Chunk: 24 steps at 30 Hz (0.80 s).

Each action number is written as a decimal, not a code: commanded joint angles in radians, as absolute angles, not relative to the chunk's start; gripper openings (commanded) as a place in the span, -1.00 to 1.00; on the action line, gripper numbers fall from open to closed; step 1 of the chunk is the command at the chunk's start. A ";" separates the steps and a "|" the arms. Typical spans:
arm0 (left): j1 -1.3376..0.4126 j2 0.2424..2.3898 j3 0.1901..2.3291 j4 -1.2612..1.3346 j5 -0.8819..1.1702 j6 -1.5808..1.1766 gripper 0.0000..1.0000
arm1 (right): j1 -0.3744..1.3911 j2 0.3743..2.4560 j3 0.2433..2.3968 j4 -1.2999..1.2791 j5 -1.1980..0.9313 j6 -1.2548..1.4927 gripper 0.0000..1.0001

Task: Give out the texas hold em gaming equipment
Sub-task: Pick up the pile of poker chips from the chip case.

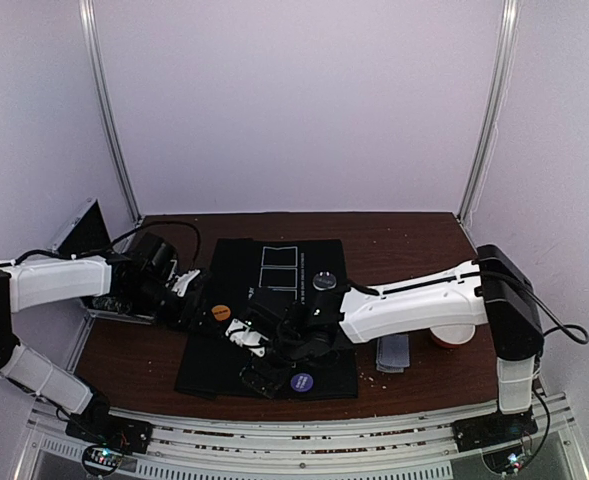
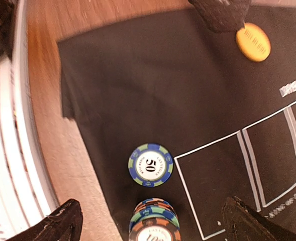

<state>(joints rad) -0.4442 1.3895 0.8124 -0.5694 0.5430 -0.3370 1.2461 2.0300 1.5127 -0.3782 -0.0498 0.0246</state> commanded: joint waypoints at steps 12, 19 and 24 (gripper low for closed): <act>-0.217 1.387 1.060 -0.814 0.172 -0.274 0.55 | 1.134 1.759 1.464 -0.406 0.049 0.062 1.00; -0.052 1.504 1.139 -0.799 -0.012 -0.322 0.58 | 1.114 1.720 1.391 -0.373 0.040 0.061 1.00; -0.030 1.618 1.224 -0.808 -0.211 -0.318 0.46 | 1.110 1.724 1.365 -0.381 0.040 0.034 1.00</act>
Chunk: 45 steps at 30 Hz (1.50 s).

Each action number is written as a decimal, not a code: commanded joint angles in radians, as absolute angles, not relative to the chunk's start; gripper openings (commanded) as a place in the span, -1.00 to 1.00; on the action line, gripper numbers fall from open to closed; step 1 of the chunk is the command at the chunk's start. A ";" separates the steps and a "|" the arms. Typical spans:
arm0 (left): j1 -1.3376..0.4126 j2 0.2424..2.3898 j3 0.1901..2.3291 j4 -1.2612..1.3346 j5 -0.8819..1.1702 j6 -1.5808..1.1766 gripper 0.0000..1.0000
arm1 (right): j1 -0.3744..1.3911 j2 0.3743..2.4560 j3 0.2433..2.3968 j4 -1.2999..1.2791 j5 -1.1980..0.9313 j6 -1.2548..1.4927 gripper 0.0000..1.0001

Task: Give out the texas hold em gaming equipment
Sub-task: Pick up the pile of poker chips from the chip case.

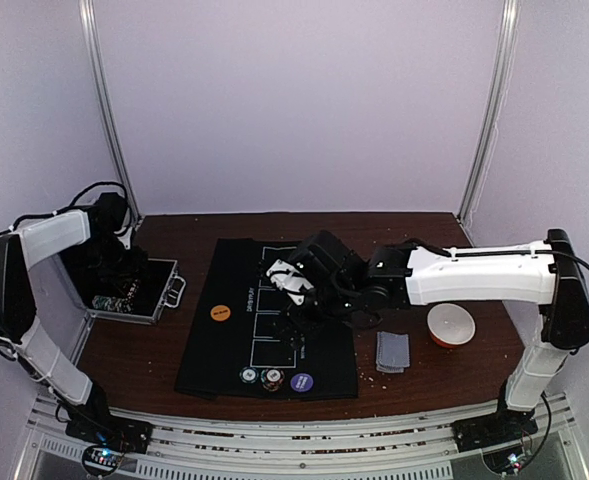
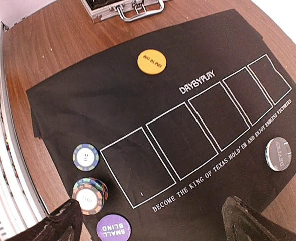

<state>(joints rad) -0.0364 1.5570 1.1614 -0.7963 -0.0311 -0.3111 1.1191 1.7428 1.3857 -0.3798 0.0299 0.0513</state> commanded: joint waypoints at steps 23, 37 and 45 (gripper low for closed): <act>-0.020 2.049 1.545 -0.663 -0.453 -0.277 0.14 | 1.065 1.764 1.311 -0.338 -0.048 0.030 1.00; -0.004 2.115 1.547 -0.644 -0.566 -0.270 0.39 | 1.064 1.801 1.351 -0.362 -0.097 0.040 1.00; 0.006 2.074 1.463 -0.541 -0.365 -0.228 0.18 | 1.063 1.811 1.359 -0.376 -0.104 0.040 1.00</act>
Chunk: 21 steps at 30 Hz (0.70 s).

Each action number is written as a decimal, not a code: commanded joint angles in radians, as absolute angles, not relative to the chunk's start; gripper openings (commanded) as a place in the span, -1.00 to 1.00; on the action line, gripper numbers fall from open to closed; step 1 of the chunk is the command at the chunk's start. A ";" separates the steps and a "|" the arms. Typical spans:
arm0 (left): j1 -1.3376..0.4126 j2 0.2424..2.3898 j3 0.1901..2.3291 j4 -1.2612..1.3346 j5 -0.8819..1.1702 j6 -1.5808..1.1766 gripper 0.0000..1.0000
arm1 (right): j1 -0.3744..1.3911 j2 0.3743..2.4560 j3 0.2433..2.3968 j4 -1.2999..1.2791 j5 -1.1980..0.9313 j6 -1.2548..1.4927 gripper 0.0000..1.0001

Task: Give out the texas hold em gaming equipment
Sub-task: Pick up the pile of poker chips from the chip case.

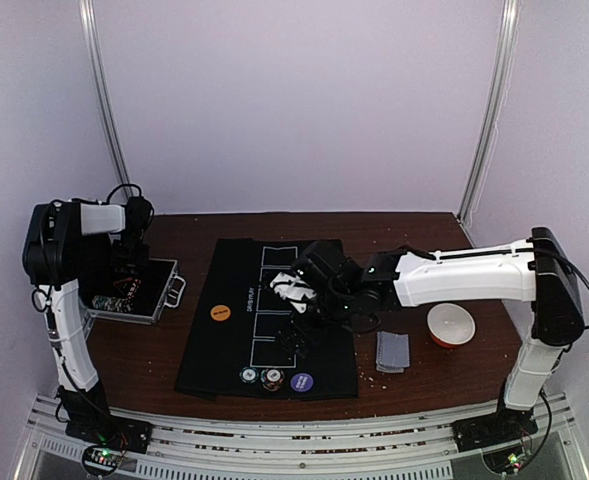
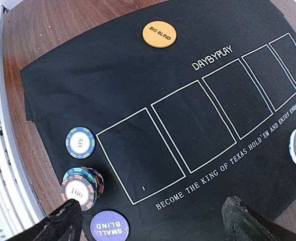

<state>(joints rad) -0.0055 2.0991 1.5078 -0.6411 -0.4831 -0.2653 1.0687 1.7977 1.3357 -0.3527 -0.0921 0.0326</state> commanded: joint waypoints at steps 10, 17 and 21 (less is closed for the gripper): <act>-0.008 2.022 1.409 -0.479 -0.307 -0.184 0.05 | 1.063 1.832 1.388 -0.389 -0.120 0.043 1.00; -0.005 2.035 1.433 -0.484 -0.358 -0.173 0.15 | 1.064 1.837 1.388 -0.405 -0.127 0.043 1.00; -0.003 2.043 1.446 -0.495 -0.365 -0.173 0.24 | 1.063 1.838 1.391 -0.408 -0.129 0.043 1.00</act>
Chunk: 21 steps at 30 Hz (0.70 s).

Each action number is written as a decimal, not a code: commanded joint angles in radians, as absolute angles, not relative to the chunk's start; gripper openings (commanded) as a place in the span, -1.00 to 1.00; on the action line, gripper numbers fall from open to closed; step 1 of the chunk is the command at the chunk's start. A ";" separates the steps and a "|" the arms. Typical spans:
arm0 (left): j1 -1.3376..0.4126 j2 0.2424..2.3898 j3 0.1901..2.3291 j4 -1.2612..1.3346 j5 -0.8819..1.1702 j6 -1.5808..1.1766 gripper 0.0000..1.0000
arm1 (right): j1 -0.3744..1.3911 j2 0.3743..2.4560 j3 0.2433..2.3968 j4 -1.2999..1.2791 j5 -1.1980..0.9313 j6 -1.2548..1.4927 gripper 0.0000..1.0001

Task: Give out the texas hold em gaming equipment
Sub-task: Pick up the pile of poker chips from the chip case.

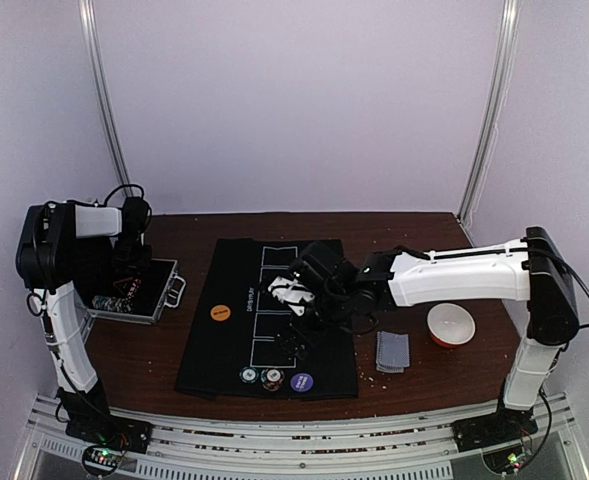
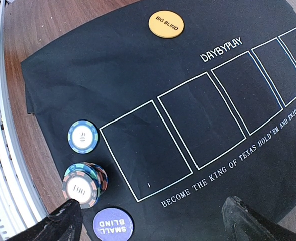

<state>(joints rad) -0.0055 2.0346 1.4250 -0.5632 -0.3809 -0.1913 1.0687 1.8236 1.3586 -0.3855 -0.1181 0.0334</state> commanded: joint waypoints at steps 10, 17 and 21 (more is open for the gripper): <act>0.006 2.013 1.437 -0.472 -0.364 -0.154 0.36 | 1.063 1.848 1.404 -0.416 -0.144 0.044 1.00; 0.012 2.013 1.450 -0.480 -0.367 -0.154 0.36 | 1.064 1.843 1.398 -0.424 -0.150 0.040 1.00; 0.011 1.983 1.439 -0.473 -0.370 -0.147 0.36 | 1.064 1.850 1.400 -0.423 -0.160 0.039 1.00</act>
